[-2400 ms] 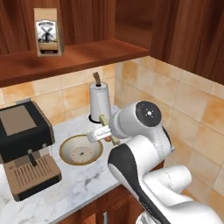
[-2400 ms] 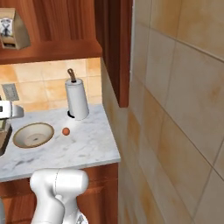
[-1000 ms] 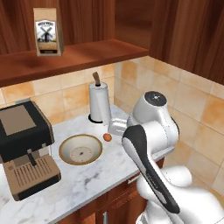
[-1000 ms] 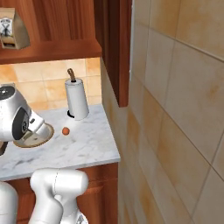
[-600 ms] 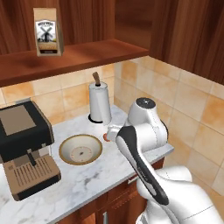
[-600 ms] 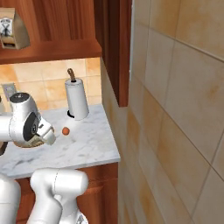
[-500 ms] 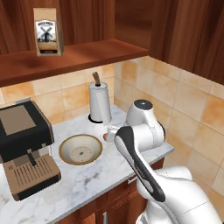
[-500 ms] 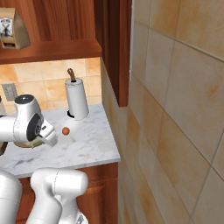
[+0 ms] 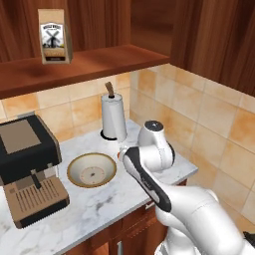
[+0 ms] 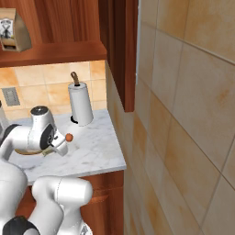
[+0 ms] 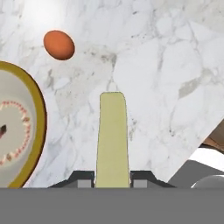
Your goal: Pick the egg and butter from the fridge and place them by the bowl for mixing.
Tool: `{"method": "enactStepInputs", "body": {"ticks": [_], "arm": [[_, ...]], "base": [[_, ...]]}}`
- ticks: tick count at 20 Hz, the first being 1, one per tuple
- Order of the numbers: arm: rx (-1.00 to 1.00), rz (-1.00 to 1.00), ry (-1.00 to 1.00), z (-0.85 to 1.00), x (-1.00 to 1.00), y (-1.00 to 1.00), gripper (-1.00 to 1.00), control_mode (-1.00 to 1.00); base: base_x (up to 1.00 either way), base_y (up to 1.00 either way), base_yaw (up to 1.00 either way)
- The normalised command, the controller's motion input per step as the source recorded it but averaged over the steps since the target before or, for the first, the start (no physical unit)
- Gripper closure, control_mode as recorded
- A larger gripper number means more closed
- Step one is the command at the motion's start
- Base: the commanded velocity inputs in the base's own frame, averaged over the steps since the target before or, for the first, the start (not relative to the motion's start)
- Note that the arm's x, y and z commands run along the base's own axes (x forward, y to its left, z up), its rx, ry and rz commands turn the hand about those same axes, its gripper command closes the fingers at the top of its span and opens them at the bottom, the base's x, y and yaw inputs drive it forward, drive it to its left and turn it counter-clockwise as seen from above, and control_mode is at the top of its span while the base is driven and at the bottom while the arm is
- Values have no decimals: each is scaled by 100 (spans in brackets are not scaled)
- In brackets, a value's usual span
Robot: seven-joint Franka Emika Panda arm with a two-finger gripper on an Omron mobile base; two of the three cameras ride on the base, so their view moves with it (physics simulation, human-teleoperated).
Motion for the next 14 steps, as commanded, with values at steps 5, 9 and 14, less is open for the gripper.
{"method": "enactStepInputs", "body": {"ticks": [5, 9, 14], "arm": [[0, -12, 0, -15, 42, 34, 100, -100], [-1, -8, 0, -18, 39, 19, 100, -100], [-1, -1, 0, -19, 18, 0, 100, -100]], "base": [[0, 0, 0], [0, 0, 0], [0, 0, 0]]}}
